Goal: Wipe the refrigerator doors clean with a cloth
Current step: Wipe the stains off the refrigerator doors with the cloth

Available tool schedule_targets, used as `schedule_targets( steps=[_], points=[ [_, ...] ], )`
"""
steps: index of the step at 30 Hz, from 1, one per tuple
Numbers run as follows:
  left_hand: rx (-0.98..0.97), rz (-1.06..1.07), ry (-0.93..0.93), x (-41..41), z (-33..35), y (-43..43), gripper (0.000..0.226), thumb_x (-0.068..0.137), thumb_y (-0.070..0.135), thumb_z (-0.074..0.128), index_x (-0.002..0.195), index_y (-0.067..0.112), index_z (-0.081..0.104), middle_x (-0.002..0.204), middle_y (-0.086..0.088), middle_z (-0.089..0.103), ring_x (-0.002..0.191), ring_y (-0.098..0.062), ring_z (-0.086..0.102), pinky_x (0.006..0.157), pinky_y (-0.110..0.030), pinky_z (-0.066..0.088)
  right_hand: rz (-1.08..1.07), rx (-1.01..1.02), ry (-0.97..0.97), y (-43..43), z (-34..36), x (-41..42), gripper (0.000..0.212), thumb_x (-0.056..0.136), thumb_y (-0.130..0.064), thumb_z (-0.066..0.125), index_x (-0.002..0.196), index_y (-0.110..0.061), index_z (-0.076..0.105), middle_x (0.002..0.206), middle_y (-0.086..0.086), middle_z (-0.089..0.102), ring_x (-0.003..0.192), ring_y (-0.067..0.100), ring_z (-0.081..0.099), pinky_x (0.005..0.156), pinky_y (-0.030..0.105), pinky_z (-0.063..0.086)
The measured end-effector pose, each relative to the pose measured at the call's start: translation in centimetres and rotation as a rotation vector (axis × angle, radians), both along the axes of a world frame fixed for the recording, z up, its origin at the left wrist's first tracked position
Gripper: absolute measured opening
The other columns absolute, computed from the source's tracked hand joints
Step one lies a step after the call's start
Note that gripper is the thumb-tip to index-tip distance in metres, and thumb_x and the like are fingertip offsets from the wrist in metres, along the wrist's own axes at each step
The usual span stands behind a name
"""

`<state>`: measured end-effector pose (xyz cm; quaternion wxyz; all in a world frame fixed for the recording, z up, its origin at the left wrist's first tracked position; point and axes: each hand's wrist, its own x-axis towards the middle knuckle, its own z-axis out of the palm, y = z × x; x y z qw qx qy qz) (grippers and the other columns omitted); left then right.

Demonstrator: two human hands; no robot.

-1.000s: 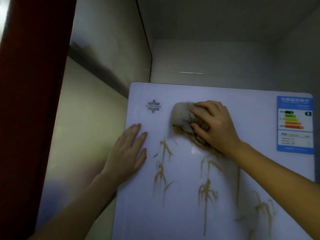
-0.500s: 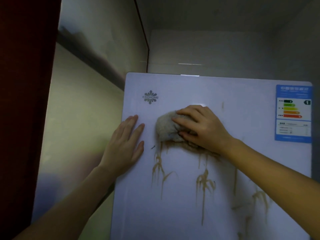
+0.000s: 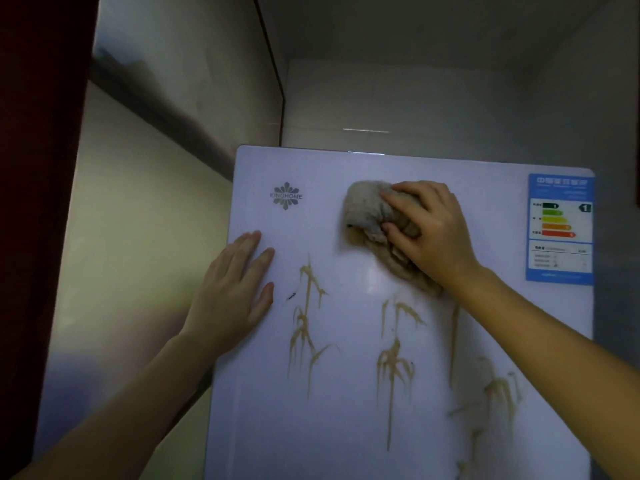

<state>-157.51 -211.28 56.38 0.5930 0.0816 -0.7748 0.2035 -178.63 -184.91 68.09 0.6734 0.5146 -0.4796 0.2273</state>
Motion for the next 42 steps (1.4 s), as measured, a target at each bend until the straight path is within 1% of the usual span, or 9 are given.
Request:
schedule_targets(
  steps=[3, 8, 14, 21, 26, 32, 36, 39, 42],
  points=[
    [0.011, -0.005, 0.001, 0.1, 0.1, 0.2, 0.055, 0.097, 0.039, 0.044, 0.141, 0.006, 0.051, 0.155, -0.019, 0.041, 0.143, -0.035, 0.040, 0.114, -0.048, 0.037, 0.020, -0.037, -0.056, 0.7, -1.1, -0.4, 0.041, 0.091, -0.028, 0.072, 0.129, -0.012, 0.068, 0.128, 0.013, 0.064, 0.116, 0.036, 0.057, 0.092, 0.049, 0.048],
    [0.033, 0.005, -0.020, 0.3, 0.1, 0.5, 0.057, 0.097, 0.041, 0.041, 0.141, 0.006, 0.050, 0.155, -0.019, 0.040, 0.143, -0.035, 0.039, 0.114, -0.049, 0.038, -0.066, 0.166, 0.100, 2.4, -2.5, -1.2, 0.041, 0.092, -0.028, 0.073, 0.130, -0.012, 0.068, 0.129, 0.014, 0.066, 0.115, 0.036, 0.060, 0.092, 0.044, 0.049],
    [0.056, 0.012, -0.040, 0.4, 0.3, 0.8, 0.058, 0.096, 0.042, 0.039, 0.140, 0.006, 0.050, 0.154, -0.020, 0.040, 0.141, -0.036, 0.040, 0.112, -0.049, 0.038, 0.017, -0.065, -0.157, 4.3, -2.1, -2.3, 0.045, 0.094, -0.028, 0.069, 0.136, -0.014, 0.063, 0.132, 0.012, 0.061, 0.119, 0.033, 0.054, 0.098, 0.048, 0.047],
    [0.055, 0.006, -0.039, 0.7, 0.3, 1.1, 0.058, 0.096, 0.041, 0.040, 0.139, 0.005, 0.051, 0.153, -0.021, 0.041, 0.140, -0.036, 0.040, 0.110, -0.050, 0.039, -0.063, 0.089, -0.016, 6.0, -4.8, -3.2, 0.044, 0.093, -0.025, 0.071, 0.133, -0.010, 0.065, 0.132, 0.015, 0.062, 0.120, 0.036, 0.056, 0.097, 0.048, 0.050],
    [0.084, 0.008, -0.058, 0.7, 0.4, 1.1, 0.060, 0.096, 0.044, 0.038, 0.141, 0.006, 0.049, 0.155, -0.020, 0.039, 0.140, -0.036, 0.039, 0.111, -0.052, 0.039, 0.057, -0.133, -0.244, 7.1, -5.5, -3.6, 0.045, 0.094, -0.025, 0.067, 0.136, -0.010, 0.062, 0.131, 0.013, 0.060, 0.120, 0.033, 0.053, 0.102, 0.047, 0.047],
    [0.088, -0.006, -0.056, 0.7, 0.3, 1.3, 0.061, 0.095, 0.043, 0.037, 0.141, 0.004, 0.048, 0.154, -0.022, 0.038, 0.140, -0.039, 0.039, 0.111, -0.054, 0.037, -0.081, 0.164, -0.044, 7.6, -9.7, -3.4, 0.044, 0.090, -0.025, 0.072, 0.132, -0.011, 0.067, 0.132, 0.014, 0.063, 0.118, 0.035, 0.057, 0.099, 0.045, 0.049],
    [0.091, -0.009, -0.054, 0.6, 0.3, 1.2, 0.062, 0.096, 0.043, 0.036, 0.142, 0.003, 0.047, 0.155, -0.022, 0.037, 0.140, -0.041, 0.039, 0.112, -0.056, 0.037, -0.047, 0.017, -0.174, 8.0, -7.9, -3.3, 0.045, 0.093, -0.027, 0.068, 0.135, -0.013, 0.065, 0.131, 0.012, 0.062, 0.119, 0.032, 0.055, 0.098, 0.049, 0.049],
    [0.089, -0.014, -0.049, 0.5, 0.2, 1.2, 0.062, 0.096, 0.043, 0.036, 0.142, 0.002, 0.048, 0.155, -0.022, 0.037, 0.140, -0.041, 0.039, 0.112, -0.056, 0.037, 0.060, -0.118, -0.320, 7.6, -6.6, -3.1, 0.046, 0.093, -0.026, 0.067, 0.137, -0.014, 0.062, 0.129, 0.010, 0.060, 0.120, 0.029, 0.052, 0.101, 0.045, 0.048],
    [0.082, -0.012, -0.039, 0.5, 0.2, 1.3, 0.061, 0.096, 0.042, 0.037, 0.141, 0.002, 0.048, 0.154, -0.023, 0.038, 0.140, -0.041, 0.039, 0.112, -0.055, 0.037, 0.055, -0.044, -0.287, 7.0, -7.0, -2.6, 0.046, 0.091, -0.027, 0.068, 0.135, -0.013, 0.064, 0.128, 0.011, 0.061, 0.119, 0.030, 0.053, 0.099, 0.049, 0.048]
  ],
)
